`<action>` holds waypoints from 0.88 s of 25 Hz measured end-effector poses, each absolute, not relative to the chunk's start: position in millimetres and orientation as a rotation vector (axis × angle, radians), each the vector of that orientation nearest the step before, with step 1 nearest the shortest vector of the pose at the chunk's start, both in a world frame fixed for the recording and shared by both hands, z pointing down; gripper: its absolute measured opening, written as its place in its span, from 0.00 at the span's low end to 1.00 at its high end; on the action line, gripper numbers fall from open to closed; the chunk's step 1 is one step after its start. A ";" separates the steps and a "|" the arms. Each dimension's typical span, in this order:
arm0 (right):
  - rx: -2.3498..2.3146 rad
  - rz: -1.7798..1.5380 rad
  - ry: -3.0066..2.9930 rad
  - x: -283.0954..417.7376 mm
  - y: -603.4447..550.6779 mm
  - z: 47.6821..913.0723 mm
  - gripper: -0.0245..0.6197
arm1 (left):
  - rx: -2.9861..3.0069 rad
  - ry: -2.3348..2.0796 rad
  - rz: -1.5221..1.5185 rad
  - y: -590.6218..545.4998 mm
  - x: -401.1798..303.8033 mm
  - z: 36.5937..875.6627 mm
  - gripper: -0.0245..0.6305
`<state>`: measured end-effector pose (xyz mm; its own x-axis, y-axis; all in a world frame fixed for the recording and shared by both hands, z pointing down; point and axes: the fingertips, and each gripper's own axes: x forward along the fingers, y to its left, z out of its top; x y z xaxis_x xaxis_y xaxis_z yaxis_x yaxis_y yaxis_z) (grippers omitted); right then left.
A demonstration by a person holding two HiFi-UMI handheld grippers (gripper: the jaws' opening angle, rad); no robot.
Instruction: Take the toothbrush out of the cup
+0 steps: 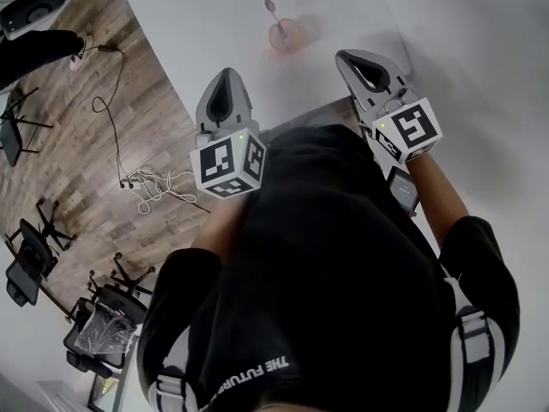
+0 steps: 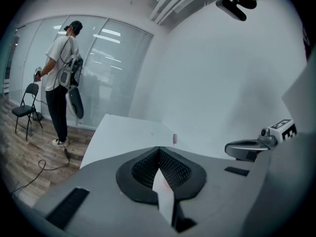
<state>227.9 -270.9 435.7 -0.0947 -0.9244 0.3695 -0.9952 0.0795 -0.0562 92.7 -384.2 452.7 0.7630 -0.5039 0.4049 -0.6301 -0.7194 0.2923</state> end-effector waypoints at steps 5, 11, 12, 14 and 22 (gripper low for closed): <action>1.884 0.486 -2.144 226.1 -296.4 445.9 0.07 | 2.501 -0.914 0.414 -398.4 84.2 456.5 0.06; 1.816 0.495 -2.159 219.0 -324.9 458.6 0.09 | 2.462 -0.958 0.412 -407.2 69.8 463.8 0.06; 1.803 0.497 -2.161 218.6 -330.8 459.2 0.09 | 2.454 -0.967 0.410 -410.5 68.2 463.1 0.06; 1.780 0.503 -2.165 218.1 -343.1 460.9 0.10 | 2.442 -0.983 0.409 -418.2 65.5 462.8 0.06; 1.711 0.518 -2.172 216.0 -357.1 482.7 0.12 | 2.375 -1.080 0.416 -417.7 40.1 476.7 0.06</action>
<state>216.0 -357.1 482.7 -0.2261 -0.8547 0.4673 -0.9736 0.2135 -0.0804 40.1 -417.7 476.7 0.6396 -0.6147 0.4615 -0.7655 -0.5640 0.3097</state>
